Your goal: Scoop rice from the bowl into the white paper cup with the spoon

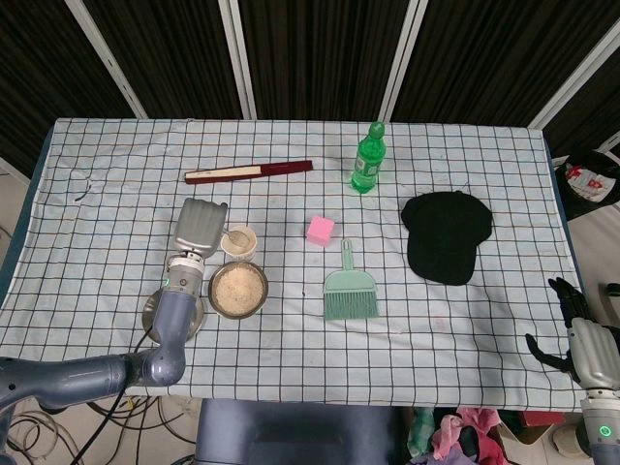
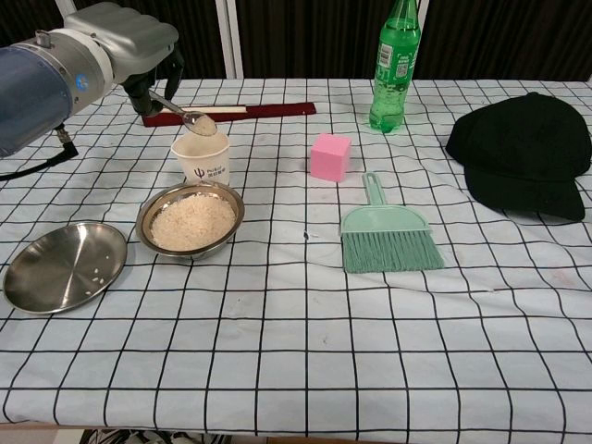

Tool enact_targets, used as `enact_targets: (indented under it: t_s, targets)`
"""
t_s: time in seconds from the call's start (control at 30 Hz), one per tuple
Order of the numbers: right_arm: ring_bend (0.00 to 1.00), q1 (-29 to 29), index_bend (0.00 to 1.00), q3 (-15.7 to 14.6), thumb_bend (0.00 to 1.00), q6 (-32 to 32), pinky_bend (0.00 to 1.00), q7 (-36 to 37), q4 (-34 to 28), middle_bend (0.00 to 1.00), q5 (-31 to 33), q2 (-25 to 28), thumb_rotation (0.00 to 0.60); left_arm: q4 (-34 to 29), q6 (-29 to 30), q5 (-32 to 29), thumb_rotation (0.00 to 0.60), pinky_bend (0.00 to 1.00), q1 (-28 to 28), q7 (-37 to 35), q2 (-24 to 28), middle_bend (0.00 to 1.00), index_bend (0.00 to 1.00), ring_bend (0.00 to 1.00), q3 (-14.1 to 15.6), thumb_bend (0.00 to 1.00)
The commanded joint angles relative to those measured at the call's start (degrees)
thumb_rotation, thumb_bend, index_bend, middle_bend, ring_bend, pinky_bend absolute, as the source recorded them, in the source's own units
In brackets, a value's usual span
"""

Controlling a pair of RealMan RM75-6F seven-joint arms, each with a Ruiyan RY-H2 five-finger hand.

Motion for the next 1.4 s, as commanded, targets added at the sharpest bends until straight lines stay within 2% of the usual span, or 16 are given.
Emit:
enact_targets:
  t_s: [0.03,0.43,0.63,0.87,1.2,1.4]
  targets:
    - [0.0,0.0,0.06,0.0,0.3,0.0,0.21,0.0,0.0,0.0,0.1,0.0,0.6,0.6,-0.2,-0.5,0.6,1.0,-0.3,0.2,0.2,1.0,0.63,1.0,0.3,0.4]
    - [0.0,0.0,0.06,0.0,0.3,0.0,0.21,0.0,-0.1,0.0,0.0,0.0,0.6,2.0,-0.2,-0.8,0.6,1.0,-1.2,3.1,1.4,1.0,0.63,1.0,2.8,0.4]
    - [0.0,-0.1,0.06,0.0,0.3,0.1,0.21,0.1,-0.3,0.0,0.0,0.0,0.6,3.8,-1.0,0.5,0.6,1.0,-3.1,6.1,0.6,1.0,0.64,1.0,4.5,0.4]
    - [0.0,-0.1,0.06,0.1,0.3,0.1,0.21,0.4,-0.3,0.0,0.0,0.1,0.6,4.9,-1.1,0.9,0.6,1.0,-4.0,7.5,-0.2,1.0,0.64,1.0,5.2,0.4]
    - [0.0,-0.2,0.06,0.1,0.3,0.1,0.21,0.7,-0.2,0.0,0.0,0.2,0.6,7.4,-4.0,7.9,0.6,1.0,-6.7,12.7,1.6,1.0,0.64,1.0,10.5,0.4]
    - [0.0,-0.2,0.06,0.1,0.3,0.2,0.21,0.7,-0.2,0.0,-0.1,0.2,0.6,8.7,-6.4,13.2,0.6,1.0,-7.8,15.8,3.1,1.0,0.64,1.0,14.8,0.4]
